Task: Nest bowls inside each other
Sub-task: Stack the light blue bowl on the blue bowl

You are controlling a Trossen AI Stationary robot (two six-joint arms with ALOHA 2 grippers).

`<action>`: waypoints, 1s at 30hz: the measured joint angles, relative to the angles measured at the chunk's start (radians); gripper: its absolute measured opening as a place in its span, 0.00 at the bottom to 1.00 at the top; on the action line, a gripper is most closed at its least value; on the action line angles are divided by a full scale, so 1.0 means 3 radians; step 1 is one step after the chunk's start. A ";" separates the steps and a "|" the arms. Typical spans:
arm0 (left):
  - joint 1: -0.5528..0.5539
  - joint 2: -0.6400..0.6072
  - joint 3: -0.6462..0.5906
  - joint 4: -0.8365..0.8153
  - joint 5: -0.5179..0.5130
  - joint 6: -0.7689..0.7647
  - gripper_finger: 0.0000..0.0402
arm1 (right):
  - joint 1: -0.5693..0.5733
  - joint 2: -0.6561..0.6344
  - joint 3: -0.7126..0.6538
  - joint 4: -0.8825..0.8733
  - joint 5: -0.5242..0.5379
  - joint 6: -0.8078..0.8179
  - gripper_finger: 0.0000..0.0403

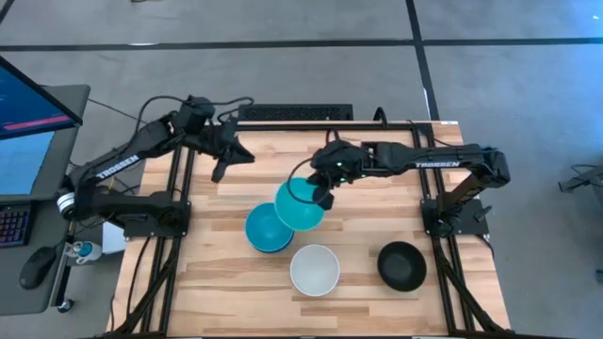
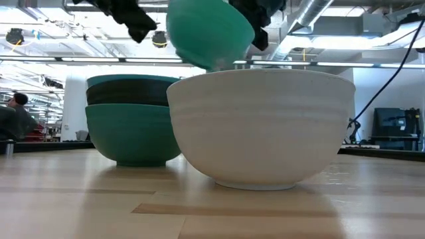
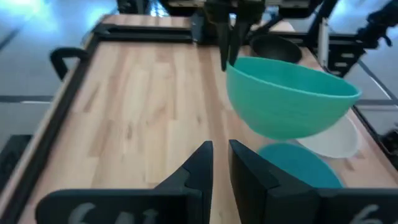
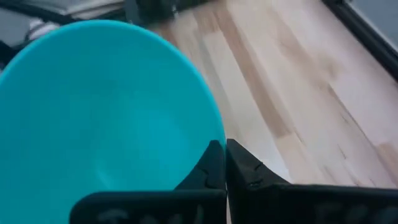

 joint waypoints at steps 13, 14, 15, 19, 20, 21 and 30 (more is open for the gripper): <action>-0.0168 -0.0998 -0.1089 0.0950 0.0097 -0.0856 0.10 | 0.0189 0.0589 0.0665 -0.0363 -0.0110 -0.0079 0.01; -0.0169 -0.1093 -0.1089 0.0886 0.0091 -0.0855 0.10 | 0.0189 0.0623 0.0696 -0.0410 -0.0135 -0.0075 0.01; -0.0169 -0.1193 -0.1090 0.0780 0.0069 -0.0855 0.10 | 0.0188 0.0667 0.0741 -0.0437 -0.0160 -0.0058 0.01; -0.0168 -0.1520 -0.1089 0.0479 0.0003 -0.0845 0.10 | 0.0167 0.0779 0.0876 -0.0450 -0.0185 -0.0003 0.01; -0.0168 -0.1578 -0.1089 0.0422 -0.0031 -0.0843 0.10 | 0.0166 0.0798 0.0908 -0.0439 -0.0188 -0.0001 0.01; -0.0171 -0.1630 -0.1089 0.0342 -0.0050 -0.0838 0.10 | 0.0165 0.0799 0.0919 -0.0479 -0.0187 0.0000 0.01; -0.0178 -0.1787 -0.1090 0.0054 -0.0097 -0.0645 0.10 | 0.0122 0.0794 0.0939 -0.0425 -0.0176 0.0151 0.01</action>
